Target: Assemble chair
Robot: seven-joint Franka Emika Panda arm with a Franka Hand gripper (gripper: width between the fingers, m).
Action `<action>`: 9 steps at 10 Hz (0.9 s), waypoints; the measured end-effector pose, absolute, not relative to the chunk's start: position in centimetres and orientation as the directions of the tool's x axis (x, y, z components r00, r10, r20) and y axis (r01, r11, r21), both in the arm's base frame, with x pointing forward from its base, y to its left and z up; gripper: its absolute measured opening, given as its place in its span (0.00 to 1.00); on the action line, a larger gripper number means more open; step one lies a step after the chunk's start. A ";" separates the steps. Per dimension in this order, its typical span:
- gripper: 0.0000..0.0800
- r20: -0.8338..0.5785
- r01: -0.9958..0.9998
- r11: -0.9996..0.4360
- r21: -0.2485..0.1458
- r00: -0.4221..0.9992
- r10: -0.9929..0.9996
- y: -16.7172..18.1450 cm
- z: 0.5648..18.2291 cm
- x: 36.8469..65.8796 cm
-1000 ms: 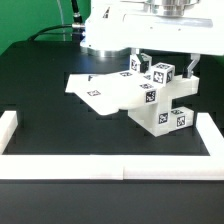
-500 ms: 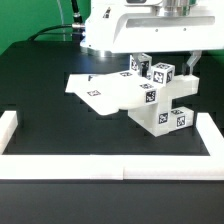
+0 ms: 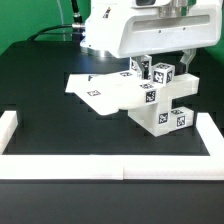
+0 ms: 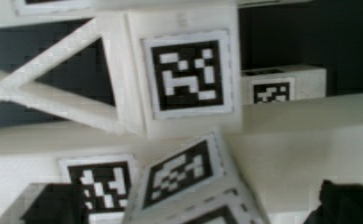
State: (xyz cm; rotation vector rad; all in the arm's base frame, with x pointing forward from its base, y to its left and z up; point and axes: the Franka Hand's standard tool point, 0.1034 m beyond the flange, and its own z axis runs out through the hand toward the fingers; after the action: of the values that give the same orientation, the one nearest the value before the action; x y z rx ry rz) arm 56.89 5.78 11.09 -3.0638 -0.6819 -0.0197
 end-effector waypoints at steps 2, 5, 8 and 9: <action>0.81 0.008 0.526 -0.850 0.010 0.850 0.526 5.6 11.1 56.9; 0.81 0.009 0.582 -0.813 0.013 0.813 0.582 5.5 11.1 57.0; 0.36 0.009 0.548 -0.837 0.012 0.837 0.548 5.4 11.1 57.0; 0.36 0.009 0.547 -0.837 0.012 0.837 0.547 5.4 11.1 57.0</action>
Offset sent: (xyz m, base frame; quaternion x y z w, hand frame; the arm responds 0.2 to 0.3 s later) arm 0.0000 0.0016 0.0001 -0.0029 0.0034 -0.1191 0.9929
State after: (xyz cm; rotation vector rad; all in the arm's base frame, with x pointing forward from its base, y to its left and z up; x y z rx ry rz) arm 56.96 5.40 11.10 -3.0198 -0.8991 -0.0198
